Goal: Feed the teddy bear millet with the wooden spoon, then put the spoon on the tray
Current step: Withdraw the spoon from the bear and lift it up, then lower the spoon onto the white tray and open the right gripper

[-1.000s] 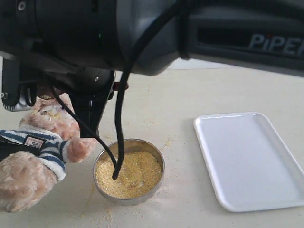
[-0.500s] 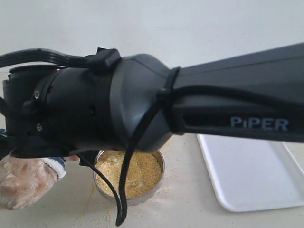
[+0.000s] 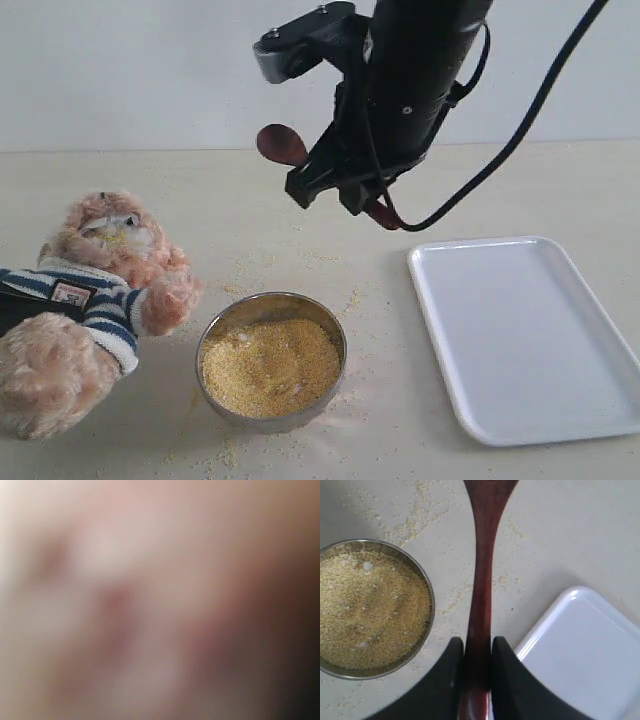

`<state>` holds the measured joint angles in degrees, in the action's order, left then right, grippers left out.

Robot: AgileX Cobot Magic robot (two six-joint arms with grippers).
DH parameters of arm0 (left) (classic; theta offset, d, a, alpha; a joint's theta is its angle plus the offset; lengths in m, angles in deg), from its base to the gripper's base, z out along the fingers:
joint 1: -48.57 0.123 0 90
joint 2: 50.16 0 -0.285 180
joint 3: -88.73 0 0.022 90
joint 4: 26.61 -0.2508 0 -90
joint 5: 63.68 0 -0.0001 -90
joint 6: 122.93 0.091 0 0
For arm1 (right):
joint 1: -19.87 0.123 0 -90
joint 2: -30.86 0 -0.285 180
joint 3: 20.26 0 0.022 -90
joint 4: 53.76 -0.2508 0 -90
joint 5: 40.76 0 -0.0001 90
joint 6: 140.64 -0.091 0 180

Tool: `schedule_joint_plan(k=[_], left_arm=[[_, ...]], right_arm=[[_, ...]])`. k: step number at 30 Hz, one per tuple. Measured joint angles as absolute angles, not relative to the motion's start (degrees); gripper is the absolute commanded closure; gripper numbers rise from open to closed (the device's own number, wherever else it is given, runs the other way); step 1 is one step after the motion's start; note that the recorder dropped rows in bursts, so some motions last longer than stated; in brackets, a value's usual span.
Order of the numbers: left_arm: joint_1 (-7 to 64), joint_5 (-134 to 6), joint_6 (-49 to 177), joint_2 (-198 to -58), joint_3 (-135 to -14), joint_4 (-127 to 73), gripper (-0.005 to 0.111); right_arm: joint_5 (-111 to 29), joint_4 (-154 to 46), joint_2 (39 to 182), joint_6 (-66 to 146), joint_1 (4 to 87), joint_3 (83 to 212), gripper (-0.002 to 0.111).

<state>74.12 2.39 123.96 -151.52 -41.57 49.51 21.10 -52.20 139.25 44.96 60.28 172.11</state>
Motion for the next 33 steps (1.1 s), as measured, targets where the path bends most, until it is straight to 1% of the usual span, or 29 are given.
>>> schedule_joint_plan(k=[3, 7, 10, 12, 13, 14, 15, 18, 21, 28, 33], left_arm=[[74.12, 2.39, 123.96, -151.52, -41.57, 49.51, 0.102], [74.12, 2.39, 123.96, -151.52, -41.57, 49.51, 0.102], [74.12, 2.39, 123.96, -151.52, -41.57, 49.51, 0.102], [74.12, 2.39, 123.96, -151.52, -41.57, 49.51, 0.102], [74.12, 2.39, 123.96, -151.52, -41.57, 49.51, 0.102], [74.12, 2.39, 123.96, -151.52, -41.57, 49.51, 0.102], [74.12, 2.39, 123.96, -151.52, -41.57, 49.51, 0.102], [74.12, 1.44, 124.1, -151.52, -41.57, 49.64, 0.102], [74.12, 0.28, 125.37, -151.52, -41.57, 49.87, 0.102], [74.12, -0.62, 125.59, -151.52, -41.57, 49.87, 0.102], [74.12, -0.62, 125.59, -151.52, -41.57, 49.87, 0.102]], right_arm=[[22.88, -57.43, 139.25, 45.75, 53.6, 172.11, 0.109], [24.15, -59.55, 139.25, 46.24, 49.44, 172.11, 0.109], [27.11, -59.77, 139.25, 46.01, 43.89, 171.85, 0.109], [28.11, -59.65, 139.12, 46.3, 39.86, 168.45, 0.109], [27.8, -59.56, 139.12, 47.13, 37.52, 164.13, 0.109], [26.3, -59.2, 139.12, 48.37, 36.38, 160.43, 0.109], [21.89, -58.52, 139.12, 49.38, 35.12, 155.92, 0.109], [6.64, -58.92, 139.12, 49.75, 34.5, 147.57, 0.109], [-3.35, -59.09, 139.12, 49.86, 34.5, 144.29, 0.109], [-7.2, -59.29, 140.4, 49.63, 34.5, 141.21, 0.109], [-7.65, -59.29, 144.14, 49.63, 34.5, 141.21, 0.108]])
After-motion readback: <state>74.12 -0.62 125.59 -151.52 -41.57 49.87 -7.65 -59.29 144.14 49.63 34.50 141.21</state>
